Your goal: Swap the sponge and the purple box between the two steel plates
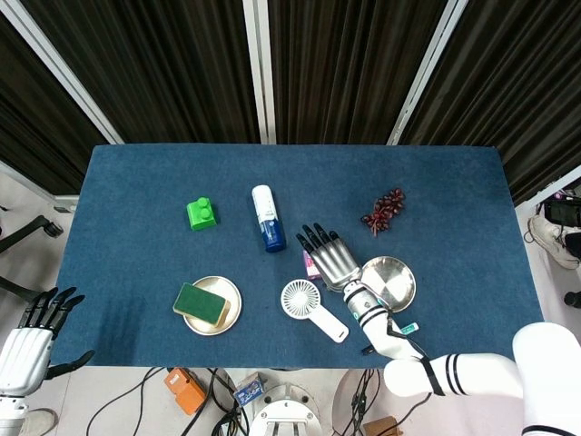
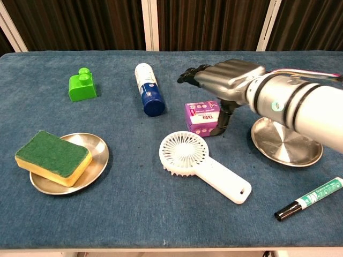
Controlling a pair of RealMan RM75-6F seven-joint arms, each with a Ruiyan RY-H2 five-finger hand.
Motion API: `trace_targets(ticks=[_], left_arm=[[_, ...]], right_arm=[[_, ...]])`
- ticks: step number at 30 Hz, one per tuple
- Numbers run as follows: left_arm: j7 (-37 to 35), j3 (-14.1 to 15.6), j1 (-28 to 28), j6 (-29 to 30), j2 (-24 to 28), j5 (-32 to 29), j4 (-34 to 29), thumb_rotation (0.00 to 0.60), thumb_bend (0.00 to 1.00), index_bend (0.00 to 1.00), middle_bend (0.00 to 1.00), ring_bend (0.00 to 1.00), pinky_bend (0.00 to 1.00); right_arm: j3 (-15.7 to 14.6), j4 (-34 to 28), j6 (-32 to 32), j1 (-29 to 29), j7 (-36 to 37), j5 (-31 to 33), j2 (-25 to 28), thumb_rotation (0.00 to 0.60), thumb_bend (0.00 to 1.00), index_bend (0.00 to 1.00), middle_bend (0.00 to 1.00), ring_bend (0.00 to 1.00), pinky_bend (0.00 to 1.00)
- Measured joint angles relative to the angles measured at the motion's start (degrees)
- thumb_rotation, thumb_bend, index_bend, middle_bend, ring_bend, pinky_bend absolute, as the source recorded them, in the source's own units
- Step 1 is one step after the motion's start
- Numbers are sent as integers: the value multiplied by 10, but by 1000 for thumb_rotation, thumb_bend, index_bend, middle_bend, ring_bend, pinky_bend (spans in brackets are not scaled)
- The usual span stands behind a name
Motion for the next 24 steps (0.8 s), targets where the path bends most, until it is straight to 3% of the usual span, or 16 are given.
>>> trace_targets(ticks=[4, 9, 12, 19, 24], left_arm=[[30, 4, -22, -22, 15, 25, -31, 600, 87, 147, 79, 0, 68], [66, 2, -79, -100, 32, 49, -98, 600, 157, 147, 79, 0, 68], [104, -7, -114, -161, 27, 48, -127, 600, 164, 147, 79, 0, 68], [251, -30, -165, -264, -27, 4, -167, 600, 160, 130, 68, 0, 68], [359, -50, -190, -306, -94, -54, -170, 600, 160, 117, 60, 0, 68]], right_arm=[[-46, -50, 50, -44, 24, -86, 60, 600, 234, 0, 0, 0, 194], [-145, -75, 172, -150, 79, -231, 145, 600, 234, 0, 0, 0, 147], [-199, -58, 268, -242, 157, -295, 187, 600, 234, 0, 0, 0, 132], [-243, 43, 374, -372, 360, -350, 233, 600, 234, 0, 0, 0, 127], [-242, 85, 391, -418, 402, -387, 254, 600, 234, 0, 0, 0, 127]])
